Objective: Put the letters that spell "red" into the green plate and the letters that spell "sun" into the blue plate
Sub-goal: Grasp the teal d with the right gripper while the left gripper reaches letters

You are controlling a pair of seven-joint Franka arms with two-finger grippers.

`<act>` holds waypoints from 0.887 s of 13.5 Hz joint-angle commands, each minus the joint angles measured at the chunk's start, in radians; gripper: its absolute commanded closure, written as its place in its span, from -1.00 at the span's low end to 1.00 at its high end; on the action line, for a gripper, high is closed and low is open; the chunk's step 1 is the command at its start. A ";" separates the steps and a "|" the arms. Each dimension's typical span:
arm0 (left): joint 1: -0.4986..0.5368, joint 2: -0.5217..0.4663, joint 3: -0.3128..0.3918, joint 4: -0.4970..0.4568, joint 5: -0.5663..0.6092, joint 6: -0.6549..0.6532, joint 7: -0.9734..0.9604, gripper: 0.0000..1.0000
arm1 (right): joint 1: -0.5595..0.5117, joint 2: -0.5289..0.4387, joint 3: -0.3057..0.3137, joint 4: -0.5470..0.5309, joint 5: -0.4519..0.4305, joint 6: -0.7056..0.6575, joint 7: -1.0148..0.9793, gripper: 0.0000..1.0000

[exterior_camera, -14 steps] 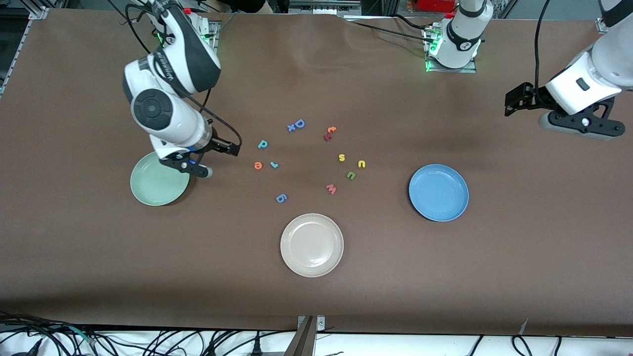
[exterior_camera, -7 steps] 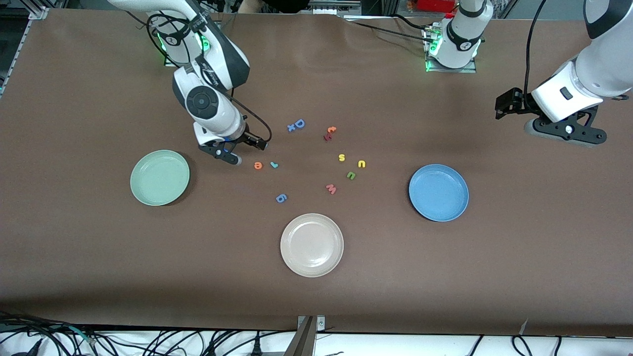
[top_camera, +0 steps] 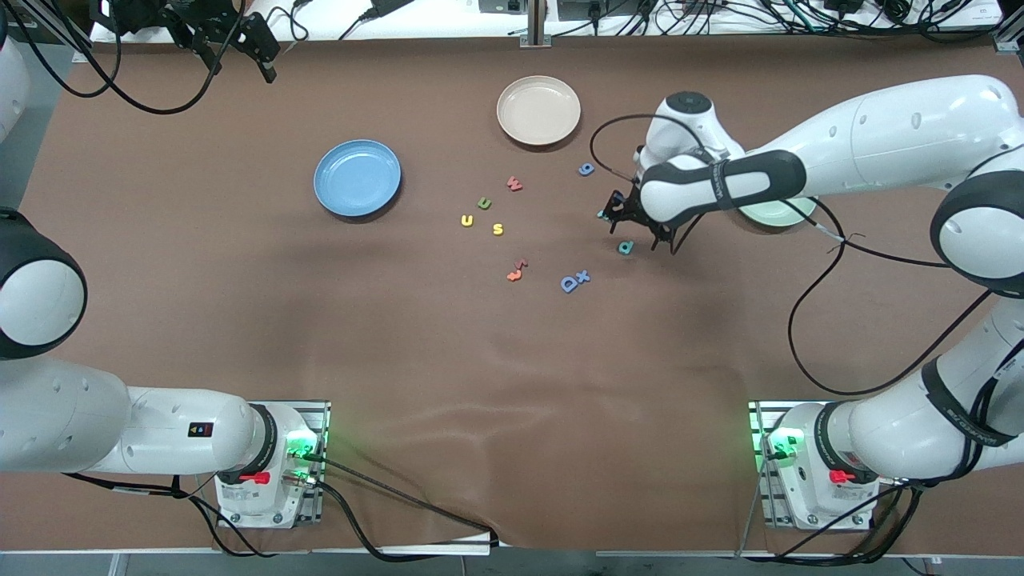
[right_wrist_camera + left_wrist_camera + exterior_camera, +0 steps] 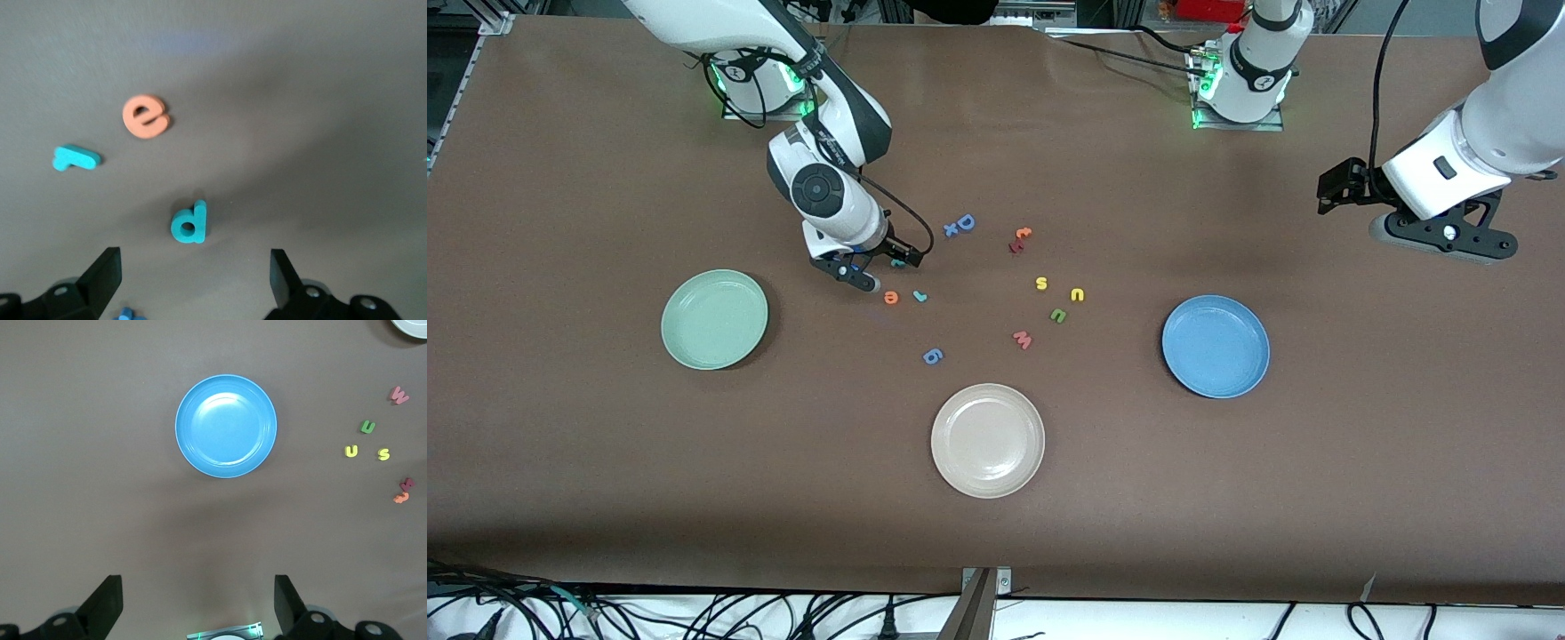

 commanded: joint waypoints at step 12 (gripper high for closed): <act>-0.024 0.182 -0.087 0.001 -0.005 0.111 -0.025 -1.00 | 0.029 0.056 -0.017 -0.012 -0.151 0.145 0.010 -0.70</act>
